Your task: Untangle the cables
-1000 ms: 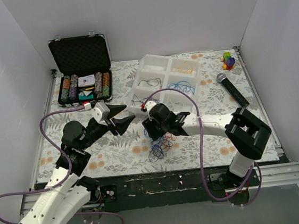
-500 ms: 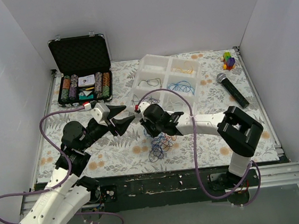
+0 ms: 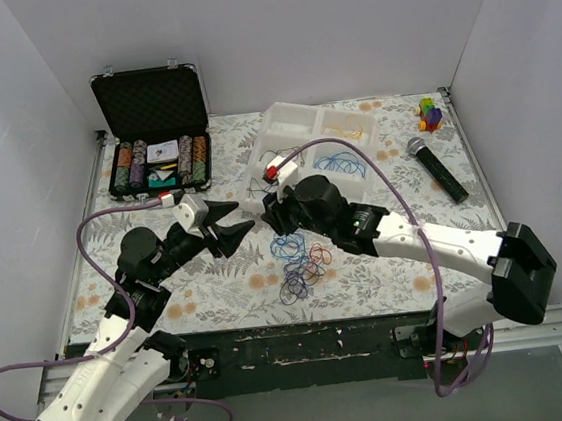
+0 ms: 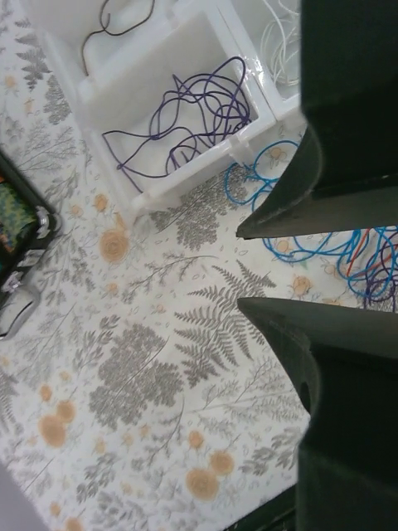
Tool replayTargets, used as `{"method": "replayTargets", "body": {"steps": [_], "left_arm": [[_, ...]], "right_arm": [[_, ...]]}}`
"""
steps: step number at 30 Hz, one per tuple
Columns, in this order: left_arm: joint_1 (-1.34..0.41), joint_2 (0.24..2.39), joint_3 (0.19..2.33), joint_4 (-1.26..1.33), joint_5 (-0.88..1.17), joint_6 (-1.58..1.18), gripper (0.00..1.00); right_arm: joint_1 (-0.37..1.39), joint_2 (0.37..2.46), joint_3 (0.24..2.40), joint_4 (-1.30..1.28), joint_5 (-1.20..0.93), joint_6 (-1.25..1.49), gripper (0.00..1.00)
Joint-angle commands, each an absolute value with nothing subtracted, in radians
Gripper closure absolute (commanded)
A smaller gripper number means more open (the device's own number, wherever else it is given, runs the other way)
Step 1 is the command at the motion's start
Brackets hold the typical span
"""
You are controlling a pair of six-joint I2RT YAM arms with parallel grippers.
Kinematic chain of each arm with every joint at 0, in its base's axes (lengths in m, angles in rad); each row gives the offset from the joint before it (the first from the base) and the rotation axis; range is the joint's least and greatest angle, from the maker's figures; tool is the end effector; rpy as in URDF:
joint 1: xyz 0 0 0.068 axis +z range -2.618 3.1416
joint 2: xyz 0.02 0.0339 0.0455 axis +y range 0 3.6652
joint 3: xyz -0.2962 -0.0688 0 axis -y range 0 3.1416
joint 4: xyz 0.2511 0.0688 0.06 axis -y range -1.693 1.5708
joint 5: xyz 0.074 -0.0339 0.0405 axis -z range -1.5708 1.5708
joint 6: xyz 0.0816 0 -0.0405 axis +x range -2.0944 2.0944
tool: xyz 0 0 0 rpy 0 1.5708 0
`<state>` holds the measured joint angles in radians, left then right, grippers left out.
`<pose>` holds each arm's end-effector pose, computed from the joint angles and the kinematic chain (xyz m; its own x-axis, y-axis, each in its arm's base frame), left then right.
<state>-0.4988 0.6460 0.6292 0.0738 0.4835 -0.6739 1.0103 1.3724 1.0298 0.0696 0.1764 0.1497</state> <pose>0.1413 -0.1202 0.3559 -0.4796 -0.3679 -0.7967 0.6806 0.4170 -0.6023 0.2072 0.3031 0.3344 -0.2527 -0.1264 -0.9593 -0.7143 0.6931 0.0968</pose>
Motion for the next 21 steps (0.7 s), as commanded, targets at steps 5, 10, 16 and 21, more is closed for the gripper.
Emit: {"method": "replayTargets", "body": {"steps": [5, 10, 16, 21], "left_arm": [[-0.494, 0.627, 0.640, 0.048, 0.489, -0.664, 0.48], [-0.494, 0.611, 0.632, 0.040, 0.483, -0.658, 0.47], [-0.494, 0.612, 0.638, 0.044, 0.486, -0.661, 0.47], [-0.494, 0.617, 0.640, 0.048, 0.489, -0.660, 0.47]], "right_arm": [[0.960, 1.597, 1.028, -0.015, 0.222, 0.147, 0.53], [0.936, 1.670, 1.035, 0.031, 0.218, 0.133, 0.49], [0.913, 1.756, 1.058, 0.043, 0.204, 0.121, 0.41], [0.908, 1.784, 1.042, 0.055, 0.212, 0.104, 0.40]]}}
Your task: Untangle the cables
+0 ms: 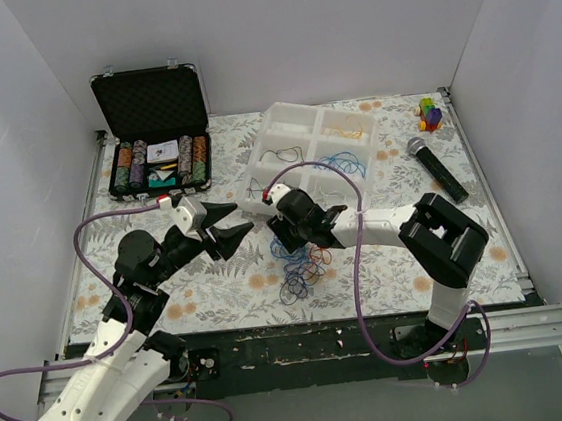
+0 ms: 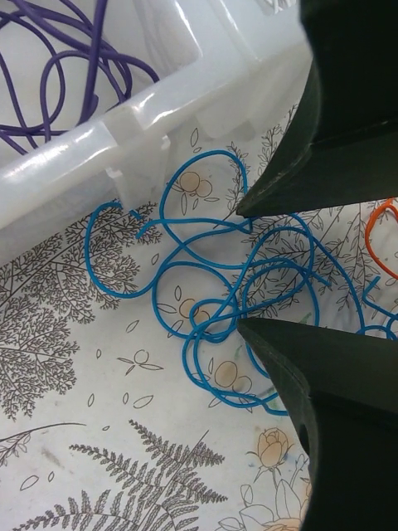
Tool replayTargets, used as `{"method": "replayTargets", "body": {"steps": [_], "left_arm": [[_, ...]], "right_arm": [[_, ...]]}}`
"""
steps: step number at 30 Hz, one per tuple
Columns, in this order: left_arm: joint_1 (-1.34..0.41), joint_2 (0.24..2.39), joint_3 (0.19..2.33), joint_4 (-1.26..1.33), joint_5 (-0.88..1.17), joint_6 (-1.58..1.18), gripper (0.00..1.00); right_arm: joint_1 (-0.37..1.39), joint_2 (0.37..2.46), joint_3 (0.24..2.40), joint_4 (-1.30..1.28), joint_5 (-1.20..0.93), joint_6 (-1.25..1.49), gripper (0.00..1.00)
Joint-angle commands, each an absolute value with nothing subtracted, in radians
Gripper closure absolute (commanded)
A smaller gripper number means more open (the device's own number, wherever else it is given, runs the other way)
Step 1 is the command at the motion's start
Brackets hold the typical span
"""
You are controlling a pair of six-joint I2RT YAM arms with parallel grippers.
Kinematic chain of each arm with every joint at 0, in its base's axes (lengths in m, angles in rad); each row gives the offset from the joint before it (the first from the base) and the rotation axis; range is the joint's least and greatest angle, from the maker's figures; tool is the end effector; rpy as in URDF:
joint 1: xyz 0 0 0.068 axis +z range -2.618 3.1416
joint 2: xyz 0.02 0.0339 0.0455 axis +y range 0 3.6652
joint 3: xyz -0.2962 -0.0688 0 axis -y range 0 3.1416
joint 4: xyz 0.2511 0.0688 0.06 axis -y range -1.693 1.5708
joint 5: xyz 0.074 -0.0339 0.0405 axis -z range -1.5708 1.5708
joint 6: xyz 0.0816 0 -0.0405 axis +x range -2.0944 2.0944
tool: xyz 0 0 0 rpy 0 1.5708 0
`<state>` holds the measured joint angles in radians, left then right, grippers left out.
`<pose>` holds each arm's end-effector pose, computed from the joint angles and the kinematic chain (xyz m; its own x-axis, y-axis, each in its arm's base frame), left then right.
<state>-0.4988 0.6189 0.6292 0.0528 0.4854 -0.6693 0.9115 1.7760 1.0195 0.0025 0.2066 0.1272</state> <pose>0.1355 -0.1172 0.3571 -0.4728 -0.3674 -0.8009 0.6869 0.4157 -0.5961 0.2682 0.3188 0.1694 -0.5025 -0.4457 -0.7409 -0.6233 0.7806 -0.0468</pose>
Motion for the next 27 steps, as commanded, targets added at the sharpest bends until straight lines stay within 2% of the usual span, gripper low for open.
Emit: {"method": "replayTargets", "body": {"steps": [1, 5, 11, 12, 16, 27], "left_arm": [[-0.494, 0.615, 0.638, 0.048, 0.489, -0.661, 0.48], [-0.494, 0.614, 0.634, 0.051, 0.489, -0.661, 0.47], [-0.494, 0.620, 0.637, 0.055, 0.494, -0.663, 0.47], [-0.494, 0.620, 0.638, 0.055, 0.492, -0.661, 0.47], [-0.494, 0.618, 0.640, 0.048, 0.492, -0.660, 0.47], [-0.494, 0.577, 0.560, 0.040, 0.411, -0.712, 0.47]], "right_arm": [[0.905, 1.786, 1.035, 0.061, 0.213, 0.100, 0.41], [0.896, 1.784, 1.012, 0.095, 0.198, 0.103, 0.51], [0.897, 1.764, 1.009, 0.117, 0.166, 0.115, 0.95], [0.897, 1.758, 1.009, 0.120, 0.160, 0.121, 0.99], [0.910, 1.682, 0.993, 0.159, 0.115, 0.132, 0.99], [0.969, 1.304, 0.953, 0.276, 0.041, 0.143, 0.99]]}}
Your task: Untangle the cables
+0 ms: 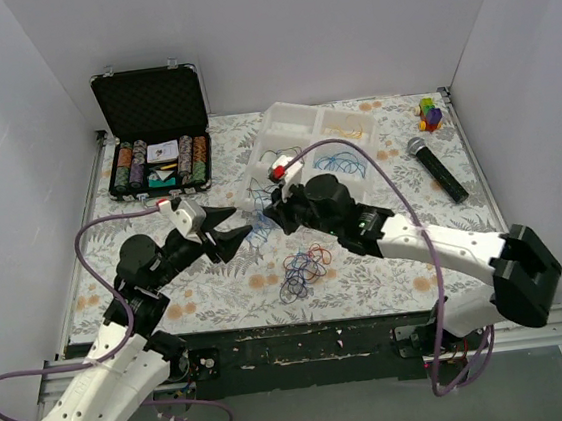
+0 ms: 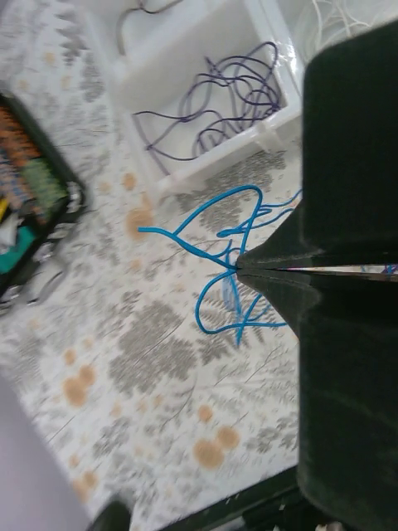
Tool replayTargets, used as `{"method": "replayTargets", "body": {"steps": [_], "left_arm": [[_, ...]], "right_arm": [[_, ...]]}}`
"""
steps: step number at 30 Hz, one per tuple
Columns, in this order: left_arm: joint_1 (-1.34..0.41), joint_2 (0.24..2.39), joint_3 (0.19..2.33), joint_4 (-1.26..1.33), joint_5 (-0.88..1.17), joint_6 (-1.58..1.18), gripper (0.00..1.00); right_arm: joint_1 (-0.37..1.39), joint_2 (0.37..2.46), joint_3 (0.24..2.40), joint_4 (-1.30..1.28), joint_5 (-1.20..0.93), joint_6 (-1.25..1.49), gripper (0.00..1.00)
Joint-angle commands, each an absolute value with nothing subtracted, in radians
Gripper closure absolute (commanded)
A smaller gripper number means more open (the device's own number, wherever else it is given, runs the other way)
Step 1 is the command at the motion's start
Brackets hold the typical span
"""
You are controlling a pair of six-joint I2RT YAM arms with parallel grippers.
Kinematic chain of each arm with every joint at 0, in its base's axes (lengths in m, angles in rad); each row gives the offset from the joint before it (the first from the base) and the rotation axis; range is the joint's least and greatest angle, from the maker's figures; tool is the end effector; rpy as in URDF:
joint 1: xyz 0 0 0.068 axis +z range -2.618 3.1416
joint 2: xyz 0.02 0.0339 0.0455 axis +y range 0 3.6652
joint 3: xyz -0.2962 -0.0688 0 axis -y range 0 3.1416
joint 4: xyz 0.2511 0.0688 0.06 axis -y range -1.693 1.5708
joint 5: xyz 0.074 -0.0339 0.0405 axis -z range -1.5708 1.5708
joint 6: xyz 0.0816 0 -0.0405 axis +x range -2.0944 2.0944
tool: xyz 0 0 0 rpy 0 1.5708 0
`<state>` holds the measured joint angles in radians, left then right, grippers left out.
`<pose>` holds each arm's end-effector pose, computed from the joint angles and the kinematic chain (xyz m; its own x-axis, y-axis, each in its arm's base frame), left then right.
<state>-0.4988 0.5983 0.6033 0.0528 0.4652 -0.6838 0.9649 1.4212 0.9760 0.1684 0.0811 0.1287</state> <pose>0.1342 -0.1148 0.3501 -0.4792 -0.3819 -0.7903 0.6683 0.4249 -0.6106 0.2206 0.3067 0.3100 -0.2538 -0.1417 -0.9568 -0.7485 0.6553 0.1015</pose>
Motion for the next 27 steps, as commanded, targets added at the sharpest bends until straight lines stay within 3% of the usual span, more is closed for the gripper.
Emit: {"method": "replayTargets", "body": {"steps": [1, 7, 15, 27], "left_arm": [[-0.494, 0.578, 0.552, 0.040, 0.411, -0.713, 0.47], [-0.494, 0.587, 0.546, 0.071, 0.432, -0.741, 0.47], [-0.492, 0.591, 0.555, 0.071, 0.459, -0.732, 0.47], [-0.494, 0.612, 0.554, 0.153, 0.419, -0.732, 0.39]], "right_arm": [[0.971, 1.284, 0.948, 0.278, 0.035, 0.144, 0.99], [0.974, 1.172, 0.975, 0.272, 0.063, 0.138, 0.99], [0.973, 1.180, 1.146, 0.180, 0.201, 0.032, 0.99], [0.971, 1.189, 1.157, 0.187, 0.160, 0.078, 0.99]]}}
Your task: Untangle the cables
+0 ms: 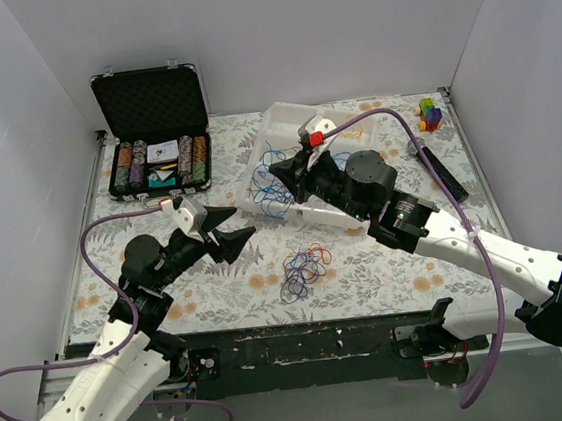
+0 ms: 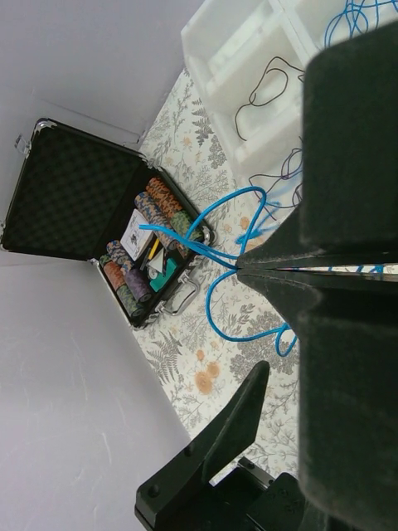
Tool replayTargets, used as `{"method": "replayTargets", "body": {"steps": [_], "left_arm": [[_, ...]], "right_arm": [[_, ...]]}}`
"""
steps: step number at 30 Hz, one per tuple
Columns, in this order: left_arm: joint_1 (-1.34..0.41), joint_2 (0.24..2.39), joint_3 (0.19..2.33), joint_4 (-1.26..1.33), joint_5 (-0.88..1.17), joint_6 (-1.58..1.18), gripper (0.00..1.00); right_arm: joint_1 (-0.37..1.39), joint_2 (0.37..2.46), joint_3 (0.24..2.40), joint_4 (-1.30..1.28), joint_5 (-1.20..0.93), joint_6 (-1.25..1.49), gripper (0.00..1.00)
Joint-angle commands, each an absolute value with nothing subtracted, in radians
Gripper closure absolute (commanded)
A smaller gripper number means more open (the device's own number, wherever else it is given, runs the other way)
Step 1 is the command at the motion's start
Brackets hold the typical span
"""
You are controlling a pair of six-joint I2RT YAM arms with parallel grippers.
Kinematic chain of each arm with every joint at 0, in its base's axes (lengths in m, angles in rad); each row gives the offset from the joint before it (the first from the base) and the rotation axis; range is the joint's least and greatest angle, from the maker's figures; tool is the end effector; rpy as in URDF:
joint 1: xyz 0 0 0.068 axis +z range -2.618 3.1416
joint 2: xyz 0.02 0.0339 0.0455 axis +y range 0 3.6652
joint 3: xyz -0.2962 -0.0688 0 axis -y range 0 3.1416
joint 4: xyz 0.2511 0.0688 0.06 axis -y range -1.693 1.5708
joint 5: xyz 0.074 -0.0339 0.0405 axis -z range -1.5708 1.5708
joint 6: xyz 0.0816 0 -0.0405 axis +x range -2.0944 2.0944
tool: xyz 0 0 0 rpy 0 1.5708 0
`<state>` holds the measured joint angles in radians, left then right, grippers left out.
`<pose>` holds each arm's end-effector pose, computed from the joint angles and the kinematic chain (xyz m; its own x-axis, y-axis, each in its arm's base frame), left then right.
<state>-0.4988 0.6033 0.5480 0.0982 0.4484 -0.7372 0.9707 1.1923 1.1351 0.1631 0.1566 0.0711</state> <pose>0.1390 -0.1160 0.3339 -0.5176 -0.4079 -0.7522 0.6261 0.4187 -0.6578 0.1903 0.2556 0.4506 0.0079 0.1357 -0.9907 -0.7300 0.6779 0.0871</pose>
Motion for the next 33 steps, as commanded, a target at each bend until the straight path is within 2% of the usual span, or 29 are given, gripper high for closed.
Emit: {"method": "replayTargets", "body": {"steps": [1, 6, 8, 16, 21, 24, 26, 28, 29, 32, 33], "left_arm": [[-0.494, 0.617, 0.554, 0.156, 0.414, -0.735, 0.39], [-0.494, 0.621, 0.563, 0.169, 0.527, -0.772, 0.37], [-0.492, 0.626, 0.568, 0.179, 0.554, -0.794, 0.31], [-0.494, 0.647, 0.572, 0.250, 0.405, -0.707, 0.24], [-0.494, 0.675, 0.578, 0.288, 0.437, -0.703, 0.18], [-0.492, 0.698, 0.583, 0.307, 0.494, -0.689, 0.20], [-0.494, 0.719, 0.587, 0.305, 0.538, -0.670, 0.25], [-0.494, 0.735, 0.591, 0.302, 0.557, -0.655, 0.36], [-0.494, 0.741, 0.592, 0.293, 0.561, -0.646, 0.47], [-0.494, 0.742, 0.603, 0.252, 0.569, -0.612, 0.89], [-0.494, 0.738, 0.604, 0.239, 0.571, -0.603, 0.97]], "right_arm": [[0.971, 1.187, 1.161, 0.184, 0.163, 0.078, 0.99], [0.971, 1.181, 1.173, 0.169, 0.156, 0.078, 0.99], [0.971, 1.183, 1.172, 0.166, 0.150, 0.086, 0.99], [0.971, 1.189, 1.132, 0.179, 0.077, 0.141, 0.99], [0.973, 1.203, 1.121, 0.189, 0.020, 0.175, 0.99], [0.976, 1.212, 1.118, 0.187, 0.008, 0.187, 0.99], [0.977, 1.216, 1.112, 0.192, -0.040, 0.198, 0.99], [0.979, 1.221, 1.108, 0.190, -0.057, 0.207, 0.99], [0.979, 1.221, 1.103, 0.187, -0.058, 0.210, 0.99], [0.979, 1.212, 1.072, 0.186, -0.038, 0.221, 0.99], [0.980, 1.210, 1.065, 0.187, -0.031, 0.222, 0.99]]}}
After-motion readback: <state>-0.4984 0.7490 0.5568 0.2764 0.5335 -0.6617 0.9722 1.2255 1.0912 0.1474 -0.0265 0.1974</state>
